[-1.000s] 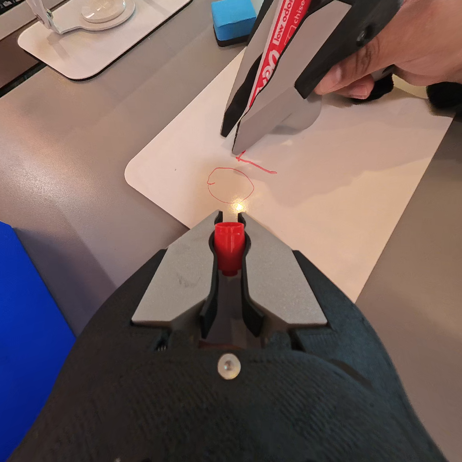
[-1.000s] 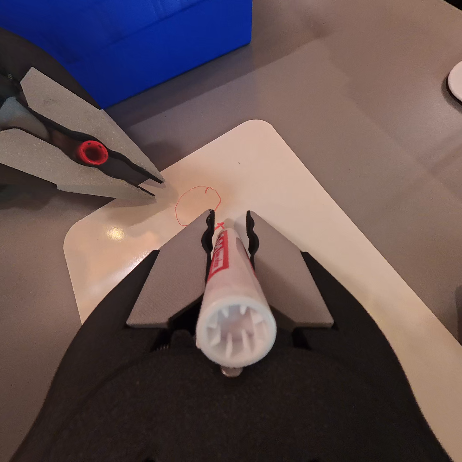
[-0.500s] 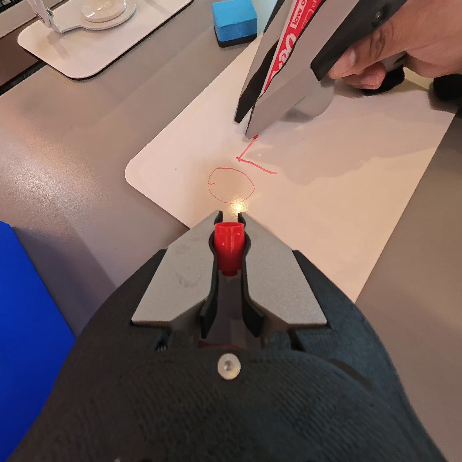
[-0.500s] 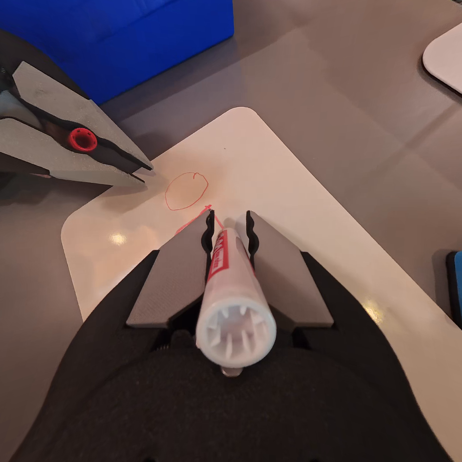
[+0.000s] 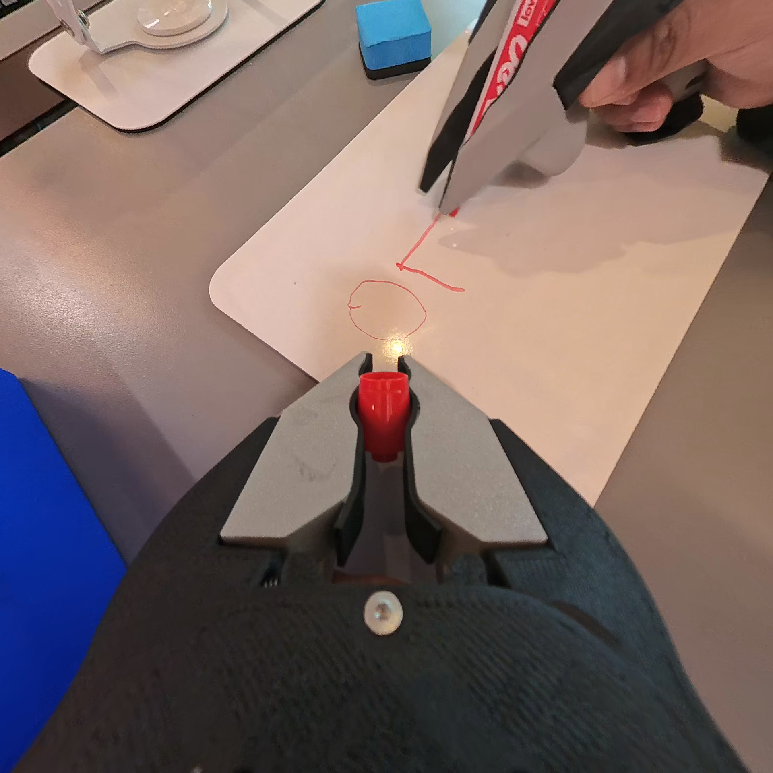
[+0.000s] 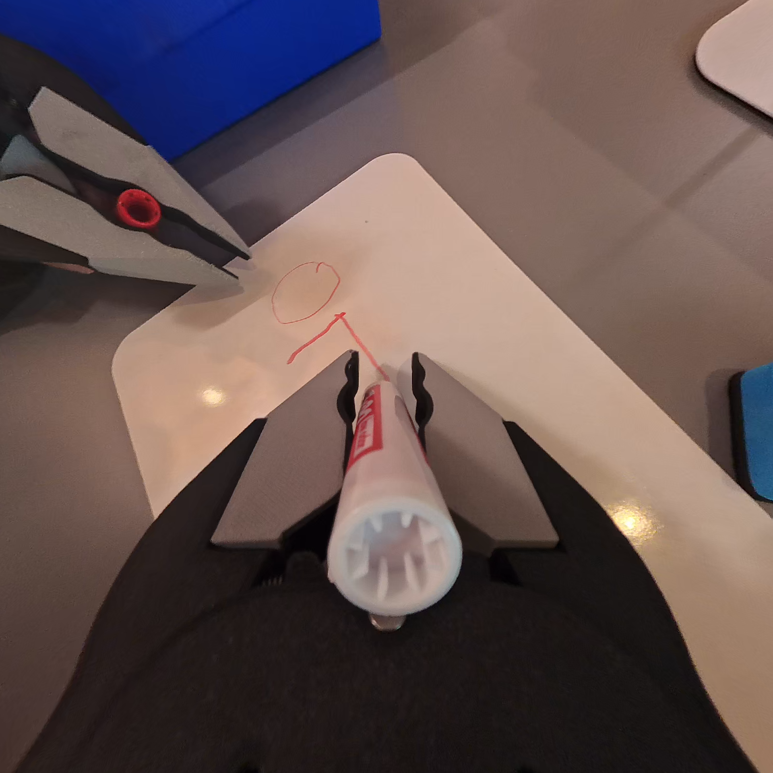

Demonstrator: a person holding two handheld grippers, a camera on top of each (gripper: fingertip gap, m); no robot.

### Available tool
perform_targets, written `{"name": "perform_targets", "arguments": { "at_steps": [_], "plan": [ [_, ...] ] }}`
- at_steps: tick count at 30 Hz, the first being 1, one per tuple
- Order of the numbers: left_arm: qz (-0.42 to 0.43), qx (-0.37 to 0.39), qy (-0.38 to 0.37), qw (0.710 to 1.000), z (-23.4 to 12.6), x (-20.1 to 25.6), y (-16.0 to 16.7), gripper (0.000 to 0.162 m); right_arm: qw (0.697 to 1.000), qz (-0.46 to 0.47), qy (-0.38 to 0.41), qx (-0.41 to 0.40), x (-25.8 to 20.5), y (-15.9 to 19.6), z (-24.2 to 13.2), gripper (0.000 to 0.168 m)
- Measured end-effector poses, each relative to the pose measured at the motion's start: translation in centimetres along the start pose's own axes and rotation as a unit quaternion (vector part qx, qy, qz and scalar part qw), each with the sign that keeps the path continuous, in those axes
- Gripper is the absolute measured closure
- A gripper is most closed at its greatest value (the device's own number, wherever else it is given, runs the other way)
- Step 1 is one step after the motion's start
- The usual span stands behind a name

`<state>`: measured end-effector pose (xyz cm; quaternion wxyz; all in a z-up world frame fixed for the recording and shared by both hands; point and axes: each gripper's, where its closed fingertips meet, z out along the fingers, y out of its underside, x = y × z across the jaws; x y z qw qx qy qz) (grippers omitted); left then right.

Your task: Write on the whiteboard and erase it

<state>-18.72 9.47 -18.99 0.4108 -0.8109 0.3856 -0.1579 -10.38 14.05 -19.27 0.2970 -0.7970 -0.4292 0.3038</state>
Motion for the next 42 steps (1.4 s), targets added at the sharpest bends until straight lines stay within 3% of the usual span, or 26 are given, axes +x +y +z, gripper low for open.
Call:
{"name": "perform_targets", "arguments": {
  "at_steps": [9,30,34,42],
  "plan": [
    [0.001,0.001,-0.001,1.0,0.0,0.0,0.0,0.152,0.998,0.001,-0.062,-0.027,-3.0,1.6,-0.7,0.145],
    [0.004,-0.001,-0.002,1.0,0.1,-0.1,0.0,0.152,0.998,-0.031,-0.06,-0.018,-5.3,-0.4,2.3,0.145],
    [0.004,0.0,-0.003,1.0,0.1,-0.1,0.0,0.152,0.995,0.002,-0.097,0.012,-5.5,-0.9,1.3,0.144],
    [0.013,0.008,-0.012,1.0,0.1,-0.2,-0.3,0.152,0.993,0.028,-0.054,0.104,-2.0,-2.5,-2.6,0.145]
  ]
}}
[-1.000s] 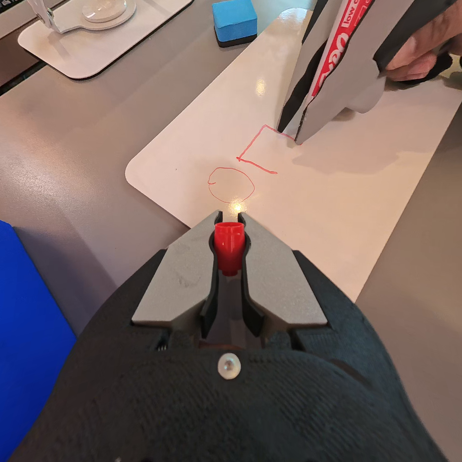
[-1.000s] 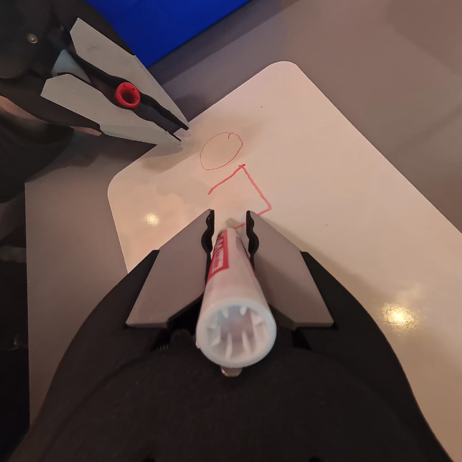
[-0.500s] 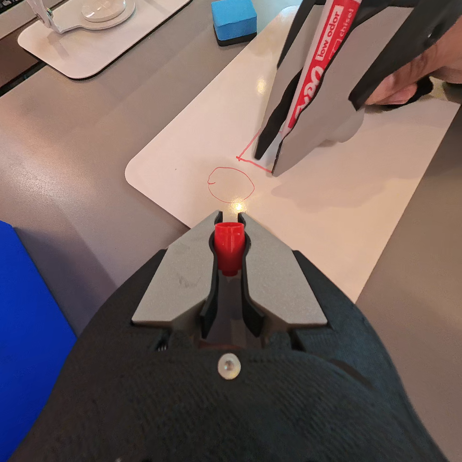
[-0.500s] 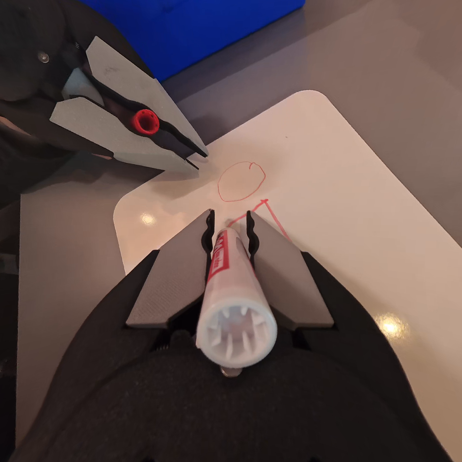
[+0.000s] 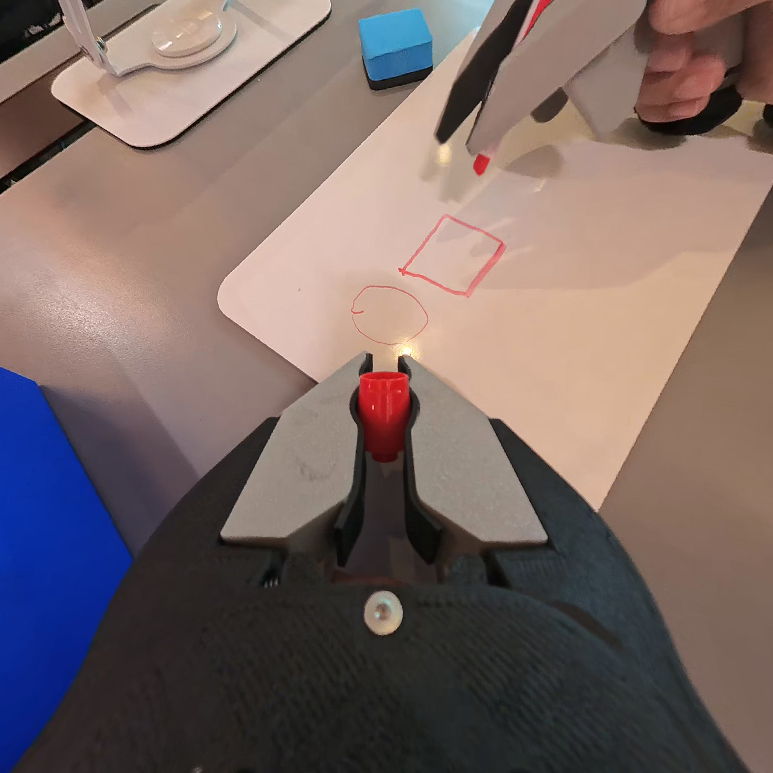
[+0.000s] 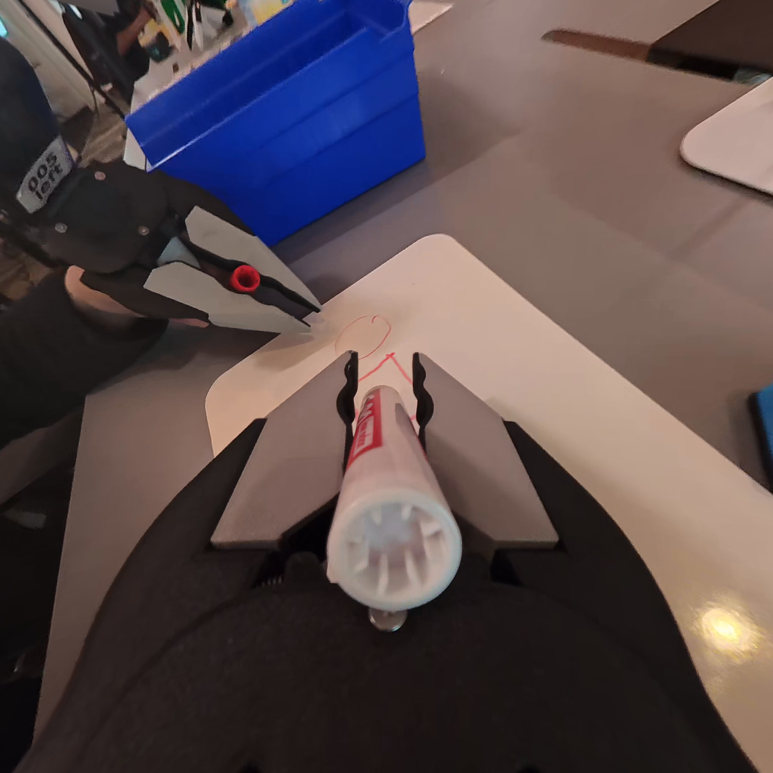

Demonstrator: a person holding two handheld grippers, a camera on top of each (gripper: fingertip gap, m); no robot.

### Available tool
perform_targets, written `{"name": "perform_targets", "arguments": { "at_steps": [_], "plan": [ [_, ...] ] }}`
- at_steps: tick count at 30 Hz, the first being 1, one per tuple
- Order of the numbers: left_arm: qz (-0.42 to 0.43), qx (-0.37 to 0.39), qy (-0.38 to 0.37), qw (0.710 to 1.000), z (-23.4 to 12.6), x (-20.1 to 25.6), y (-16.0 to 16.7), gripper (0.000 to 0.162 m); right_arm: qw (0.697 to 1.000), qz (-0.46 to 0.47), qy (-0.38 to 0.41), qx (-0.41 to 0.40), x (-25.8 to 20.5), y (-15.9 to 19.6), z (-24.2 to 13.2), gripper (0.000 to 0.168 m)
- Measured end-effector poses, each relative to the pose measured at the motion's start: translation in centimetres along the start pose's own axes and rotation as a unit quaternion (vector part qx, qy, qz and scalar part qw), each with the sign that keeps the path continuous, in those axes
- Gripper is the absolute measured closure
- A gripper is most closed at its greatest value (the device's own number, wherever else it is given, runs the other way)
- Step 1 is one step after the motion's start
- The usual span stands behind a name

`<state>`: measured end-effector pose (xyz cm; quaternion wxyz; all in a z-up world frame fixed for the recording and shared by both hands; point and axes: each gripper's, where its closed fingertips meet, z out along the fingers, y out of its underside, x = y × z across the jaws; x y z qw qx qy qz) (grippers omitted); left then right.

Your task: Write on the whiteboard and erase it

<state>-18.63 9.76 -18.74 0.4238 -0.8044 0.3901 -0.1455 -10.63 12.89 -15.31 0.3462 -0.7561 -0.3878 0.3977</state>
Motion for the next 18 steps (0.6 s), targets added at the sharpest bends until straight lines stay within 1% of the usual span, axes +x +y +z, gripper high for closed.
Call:
{"name": "perform_targets", "arguments": {
  "at_steps": [5,10,13,18],
  "plan": [
    [0.001,0.017,-0.01,1.0,-0.2,-0.3,-0.5,0.152,0.999,0.004,0.028,0.036,1.1,-0.9,-1.1,0.145],
    [0.008,0.039,-0.034,0.999,-0.5,-0.9,-1.2,0.152,0.999,-0.003,0.036,0.019,1.4,-0.3,-1.0,0.145],
    [0.005,0.062,-0.051,0.997,-0.9,-1.6,-1.8,0.153,0.999,-0.009,0.035,0.026,1.2,-0.5,-0.9,0.145],
    [-0.02,0.084,-0.036,0.996,-1.2,-1.5,-2.3,0.152,0.999,-0.025,0.038,0.018,1.2,-0.3,-1.0,0.145]
  ]
}}
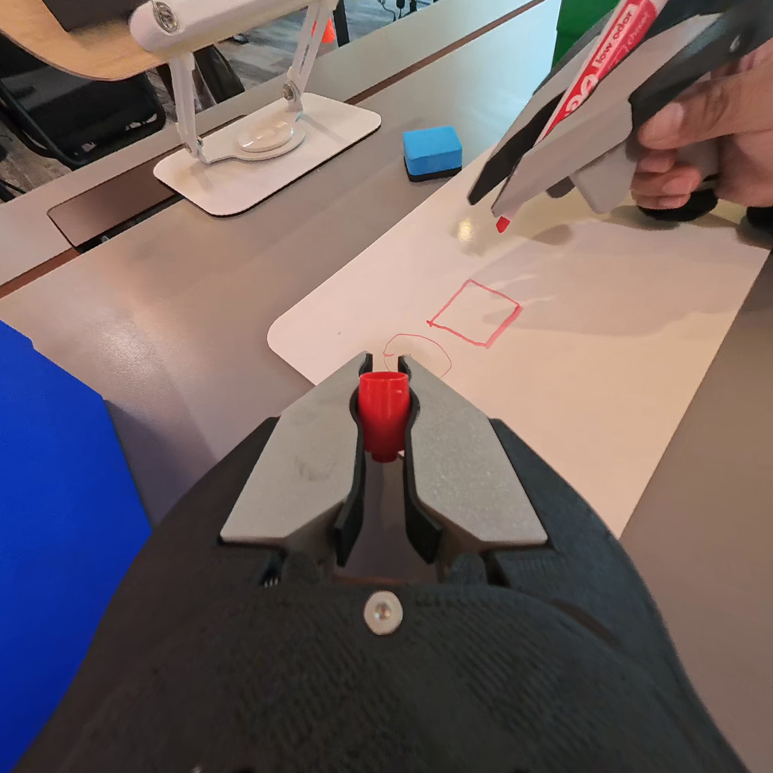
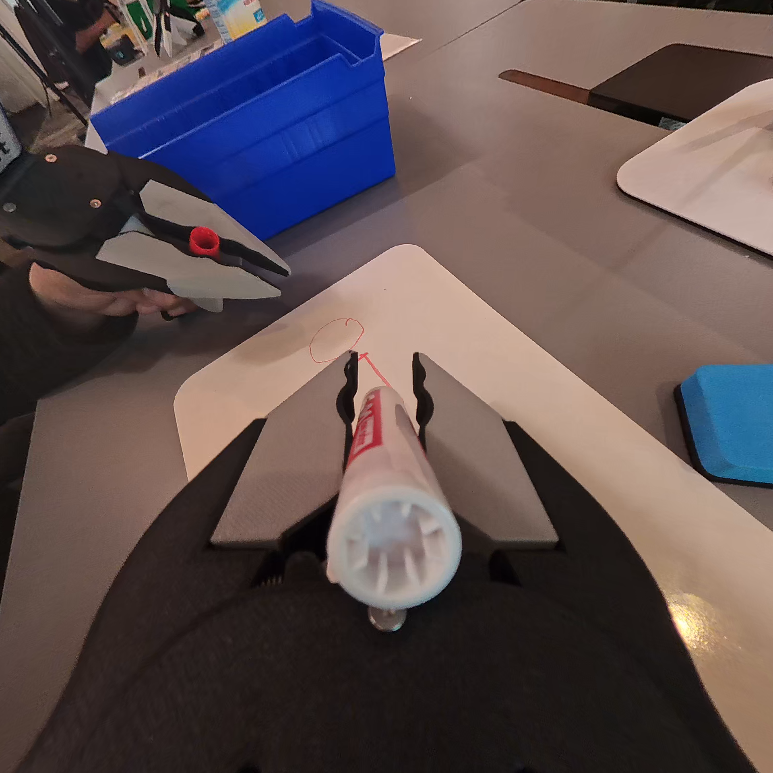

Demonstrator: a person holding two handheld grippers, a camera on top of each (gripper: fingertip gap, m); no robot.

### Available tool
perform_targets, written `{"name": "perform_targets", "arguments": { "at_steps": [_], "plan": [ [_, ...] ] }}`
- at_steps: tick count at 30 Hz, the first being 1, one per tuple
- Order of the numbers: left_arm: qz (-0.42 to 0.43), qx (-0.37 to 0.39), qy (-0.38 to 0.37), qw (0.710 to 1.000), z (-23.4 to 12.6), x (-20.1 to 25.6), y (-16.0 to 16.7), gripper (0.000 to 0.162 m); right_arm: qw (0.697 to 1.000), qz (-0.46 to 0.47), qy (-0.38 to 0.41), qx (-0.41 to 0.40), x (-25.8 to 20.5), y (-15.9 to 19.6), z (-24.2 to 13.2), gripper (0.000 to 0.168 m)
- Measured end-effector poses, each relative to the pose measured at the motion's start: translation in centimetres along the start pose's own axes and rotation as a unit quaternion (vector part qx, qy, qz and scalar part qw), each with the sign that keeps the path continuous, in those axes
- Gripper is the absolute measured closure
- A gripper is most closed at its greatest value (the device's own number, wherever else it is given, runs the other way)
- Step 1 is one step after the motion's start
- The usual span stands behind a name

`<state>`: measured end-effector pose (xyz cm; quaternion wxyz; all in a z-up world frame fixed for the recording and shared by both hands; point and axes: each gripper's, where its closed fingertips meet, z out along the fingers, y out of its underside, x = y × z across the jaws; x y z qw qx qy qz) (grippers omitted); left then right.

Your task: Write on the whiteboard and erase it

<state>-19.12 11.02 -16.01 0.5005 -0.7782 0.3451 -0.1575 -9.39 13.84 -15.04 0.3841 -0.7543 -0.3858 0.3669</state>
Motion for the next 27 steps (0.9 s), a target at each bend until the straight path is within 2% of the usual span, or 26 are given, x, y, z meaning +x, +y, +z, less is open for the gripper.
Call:
{"name": "perform_targets", "arguments": {
  "at_steps": [7,11,27],
  "plan": [
    [0.009,-0.006,-0.002,1.0,0.1,0.0,0.2,0.152,1.0,-0.004,0.003,-0.018,0.4,0.7,-0.3,0.144],
    [0.003,-0.004,-0.004,1.0,0.0,-0.2,0.1,0.152,0.998,-0.012,0.022,-0.056,0.8,2.0,0.3,0.144],
    [0.009,-0.012,-0.004,1.0,0.2,-0.1,0.3,0.152,0.995,-0.031,0.031,-0.093,-0.1,3.3,1.9,0.145]
  ]
}}
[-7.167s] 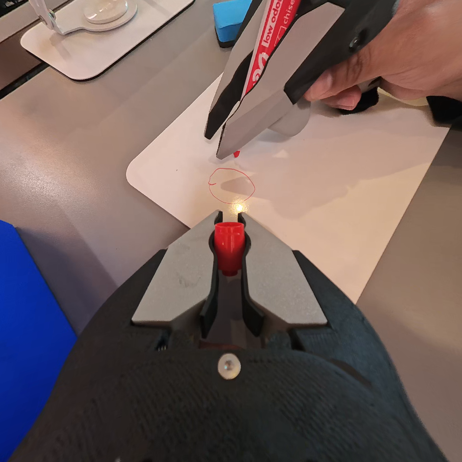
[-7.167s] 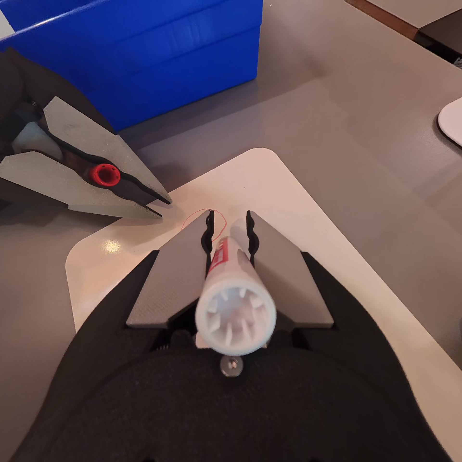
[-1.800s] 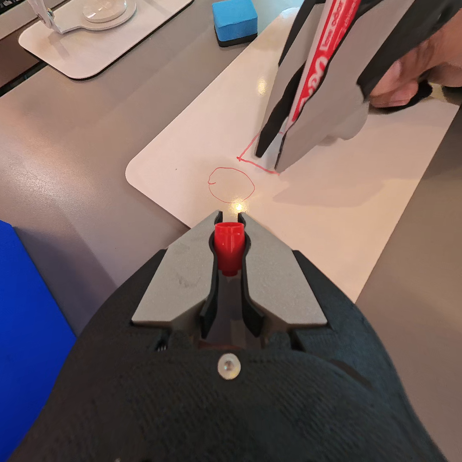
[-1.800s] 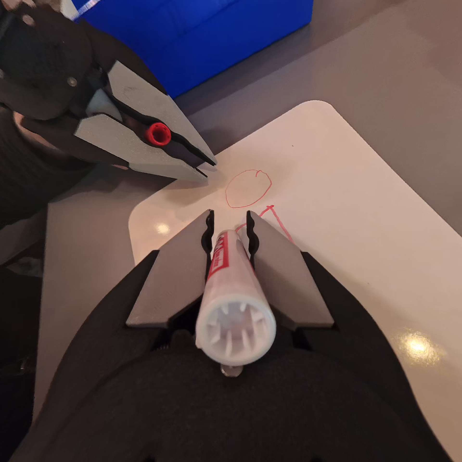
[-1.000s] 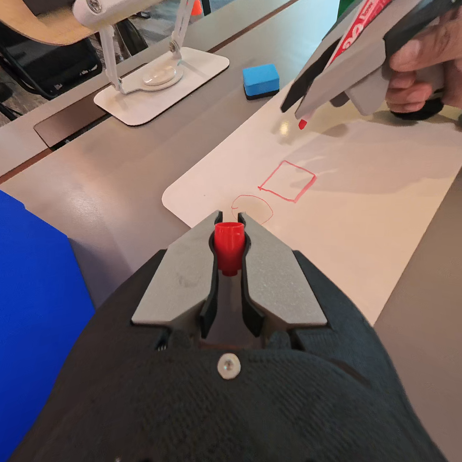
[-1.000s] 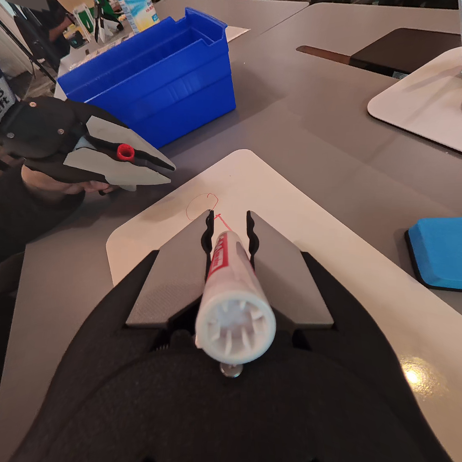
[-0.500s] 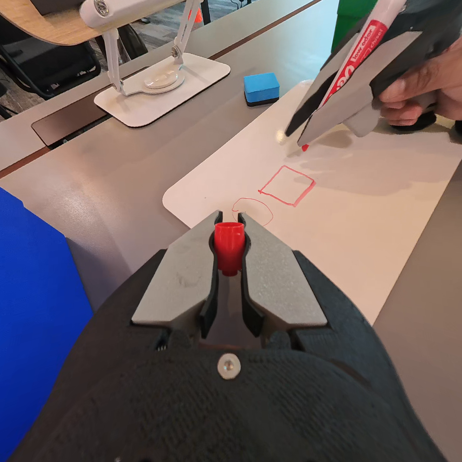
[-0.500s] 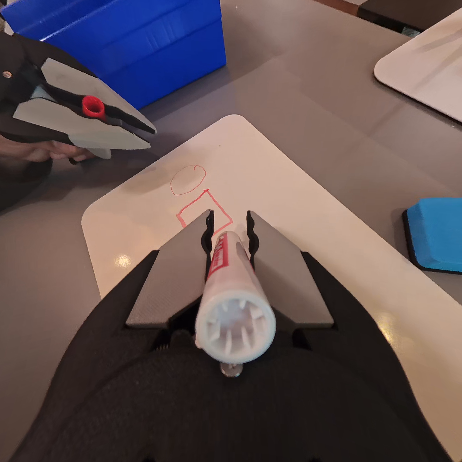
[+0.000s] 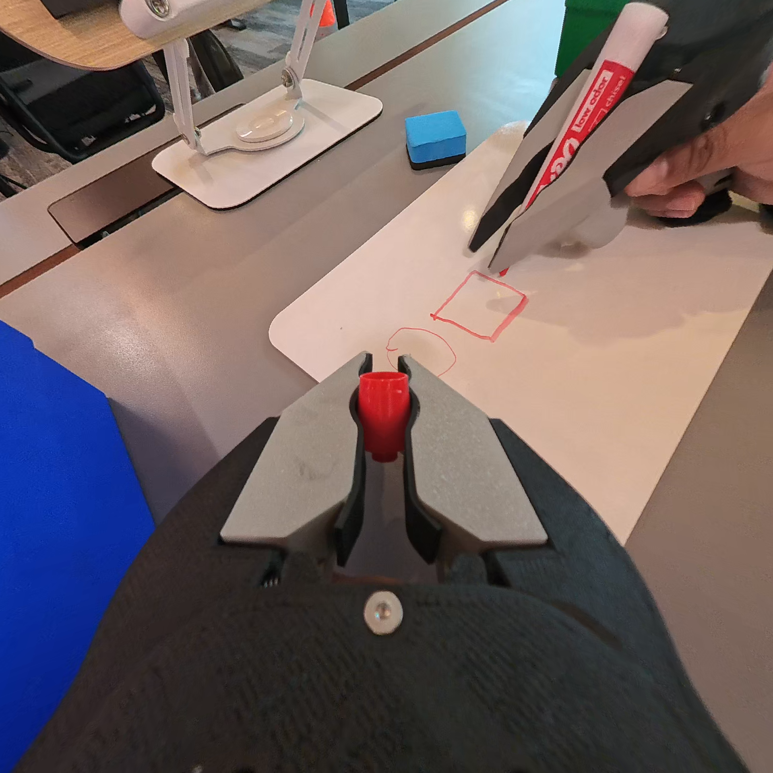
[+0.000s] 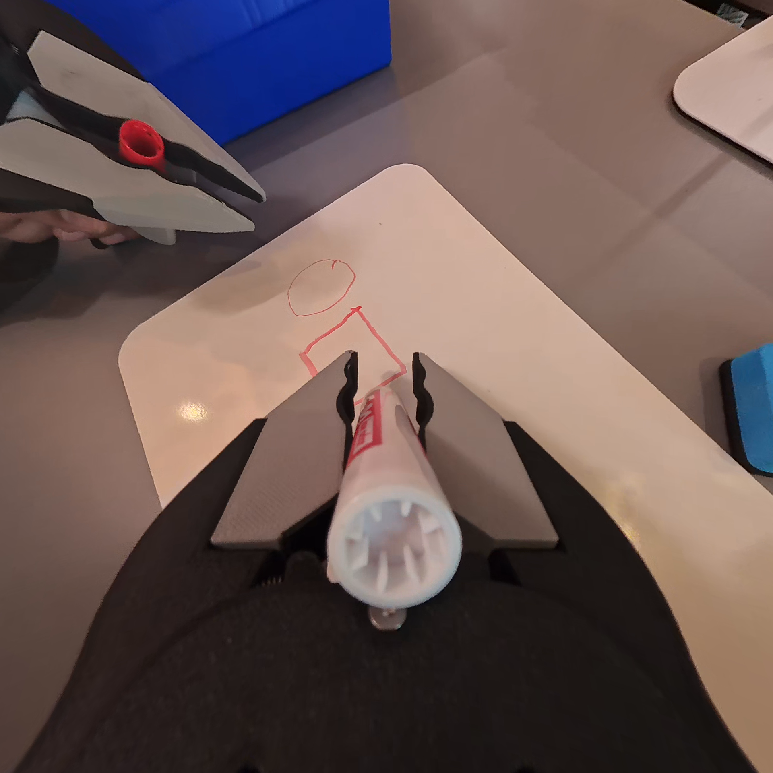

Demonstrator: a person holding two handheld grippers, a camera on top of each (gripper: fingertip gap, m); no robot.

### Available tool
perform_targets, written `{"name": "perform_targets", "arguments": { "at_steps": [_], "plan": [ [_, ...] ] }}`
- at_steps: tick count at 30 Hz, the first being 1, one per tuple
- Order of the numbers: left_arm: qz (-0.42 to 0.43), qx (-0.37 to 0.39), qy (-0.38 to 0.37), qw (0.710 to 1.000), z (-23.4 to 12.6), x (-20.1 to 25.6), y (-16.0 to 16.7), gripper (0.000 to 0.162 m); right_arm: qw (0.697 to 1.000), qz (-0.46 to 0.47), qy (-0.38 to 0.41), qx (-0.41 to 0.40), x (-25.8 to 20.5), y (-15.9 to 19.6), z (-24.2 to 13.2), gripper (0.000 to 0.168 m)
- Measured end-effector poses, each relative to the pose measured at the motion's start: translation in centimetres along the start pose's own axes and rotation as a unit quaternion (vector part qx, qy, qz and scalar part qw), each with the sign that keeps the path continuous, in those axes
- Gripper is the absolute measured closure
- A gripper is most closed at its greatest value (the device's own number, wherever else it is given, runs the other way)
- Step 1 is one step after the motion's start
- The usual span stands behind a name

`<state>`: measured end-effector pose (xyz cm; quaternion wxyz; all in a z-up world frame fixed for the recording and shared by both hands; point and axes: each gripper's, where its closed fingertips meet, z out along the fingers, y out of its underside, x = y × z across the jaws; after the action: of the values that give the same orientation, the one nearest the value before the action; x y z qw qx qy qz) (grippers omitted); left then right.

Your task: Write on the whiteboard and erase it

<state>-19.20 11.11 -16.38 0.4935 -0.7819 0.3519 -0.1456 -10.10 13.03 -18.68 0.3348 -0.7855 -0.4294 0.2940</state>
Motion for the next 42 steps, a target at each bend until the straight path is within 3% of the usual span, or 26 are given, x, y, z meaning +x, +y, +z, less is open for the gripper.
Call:
{"name": "perform_targets", "arguments": {
  "at_steps": [30,42],
  "plan": [
    [-0.008,-0.004,0.006,1.0,0.0,0.0,0.1,0.152,0.998,0.058,-0.004,-0.036,2.2,2.1,-2.2,0.145],
    [-0.002,-0.008,0.007,1.0,0.1,0.1,0.2,0.152,0.998,0.056,0.005,0.004,2.3,0.8,-2.3,0.145]
  ]
}}
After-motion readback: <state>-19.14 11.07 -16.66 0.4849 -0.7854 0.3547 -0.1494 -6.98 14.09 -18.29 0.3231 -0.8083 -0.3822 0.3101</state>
